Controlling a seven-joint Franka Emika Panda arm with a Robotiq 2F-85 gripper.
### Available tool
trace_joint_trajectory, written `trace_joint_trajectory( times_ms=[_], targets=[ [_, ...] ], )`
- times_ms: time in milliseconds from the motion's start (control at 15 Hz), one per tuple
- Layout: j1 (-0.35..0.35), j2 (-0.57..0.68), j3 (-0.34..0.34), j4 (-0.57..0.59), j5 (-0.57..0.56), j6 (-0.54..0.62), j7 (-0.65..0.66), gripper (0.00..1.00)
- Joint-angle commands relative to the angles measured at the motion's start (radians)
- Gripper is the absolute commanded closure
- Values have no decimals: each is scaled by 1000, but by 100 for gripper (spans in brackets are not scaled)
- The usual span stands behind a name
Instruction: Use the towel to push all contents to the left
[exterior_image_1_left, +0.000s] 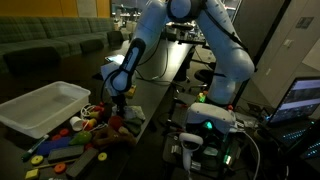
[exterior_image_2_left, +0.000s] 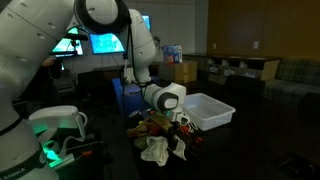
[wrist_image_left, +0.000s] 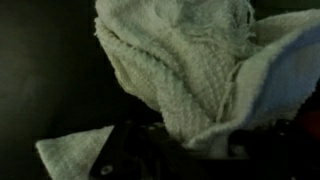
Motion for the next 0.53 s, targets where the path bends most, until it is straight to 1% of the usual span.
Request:
trace_joint_trajectory(
  times_ms=[0,467],
  targets=[
    [4,40,33,55,31,-48,-13,99],
    [8,65,90,104,95,-66,-4,99]
  ],
)
